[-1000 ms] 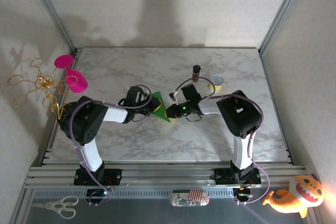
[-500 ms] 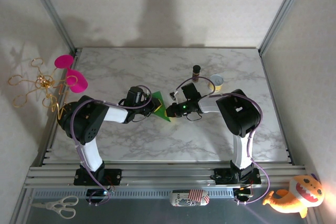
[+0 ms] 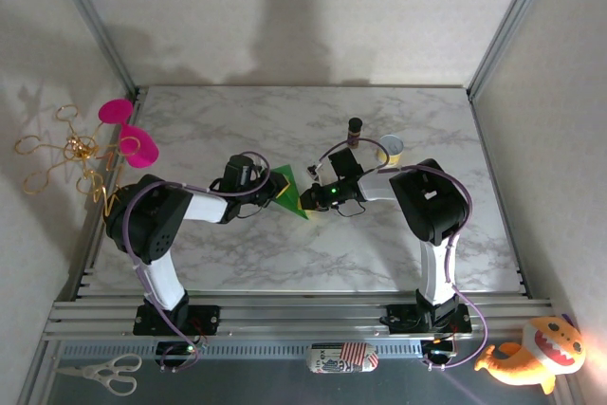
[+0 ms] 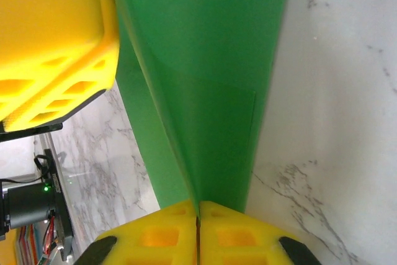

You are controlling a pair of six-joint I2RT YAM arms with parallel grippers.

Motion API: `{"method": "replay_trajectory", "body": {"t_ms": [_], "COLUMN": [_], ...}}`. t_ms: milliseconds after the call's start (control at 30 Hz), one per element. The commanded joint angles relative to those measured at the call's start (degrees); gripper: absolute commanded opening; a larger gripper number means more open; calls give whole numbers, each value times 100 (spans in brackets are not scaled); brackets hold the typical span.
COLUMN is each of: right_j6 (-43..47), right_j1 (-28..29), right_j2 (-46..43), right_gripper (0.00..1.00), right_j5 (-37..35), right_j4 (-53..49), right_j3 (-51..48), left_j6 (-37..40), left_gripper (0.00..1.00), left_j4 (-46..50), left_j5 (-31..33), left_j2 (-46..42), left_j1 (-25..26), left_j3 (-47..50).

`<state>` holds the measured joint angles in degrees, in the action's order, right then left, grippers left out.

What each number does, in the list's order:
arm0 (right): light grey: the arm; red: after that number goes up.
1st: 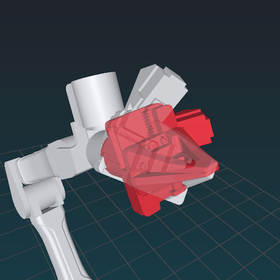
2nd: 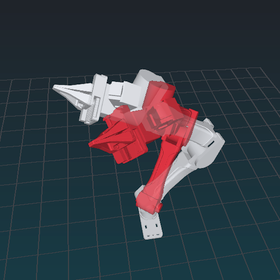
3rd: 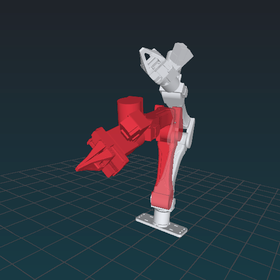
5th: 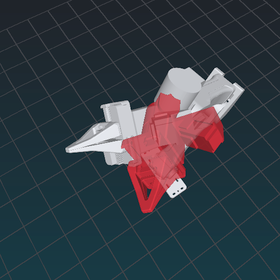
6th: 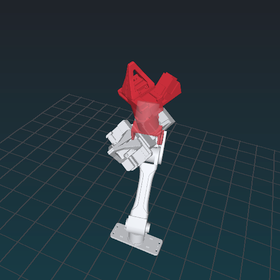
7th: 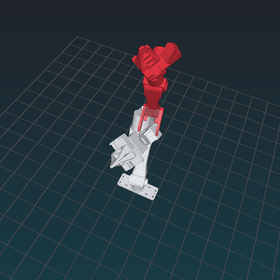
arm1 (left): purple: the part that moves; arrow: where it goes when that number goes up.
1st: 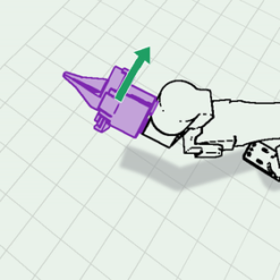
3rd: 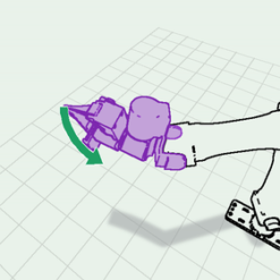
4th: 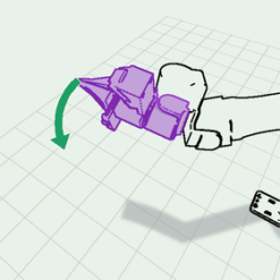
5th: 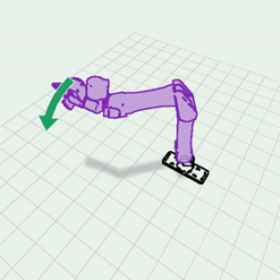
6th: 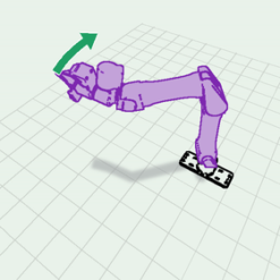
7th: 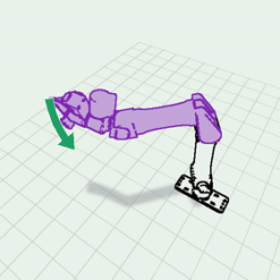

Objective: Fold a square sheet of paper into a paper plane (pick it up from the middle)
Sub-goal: Fourth fold the wing at the center of the table.

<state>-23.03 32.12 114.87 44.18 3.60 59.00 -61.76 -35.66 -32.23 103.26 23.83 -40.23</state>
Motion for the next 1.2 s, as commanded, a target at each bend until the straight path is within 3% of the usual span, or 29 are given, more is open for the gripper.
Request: {"method": "replay_trajectory", "body": {"t_ms": [0,467,1167], "right_j6": [38,114,27], "right_j1": [5,5,6], "right_j2": [413,435,515], "right_gripper": [13,21,21], "right_j5": [-499,-566,-721], "right_j4": [-570,-709,-737], "right_j3": [-100,-4,-11], "left_j6": [-162,66,295], "left_gripper": [12,13,16], "left_j4": [-382,170,242], "left_j5": [-172,-174,-455], "left_j2": [158,394,594], "left_j1": [-28,33,69], "left_j3": [44,-282,-503]}}
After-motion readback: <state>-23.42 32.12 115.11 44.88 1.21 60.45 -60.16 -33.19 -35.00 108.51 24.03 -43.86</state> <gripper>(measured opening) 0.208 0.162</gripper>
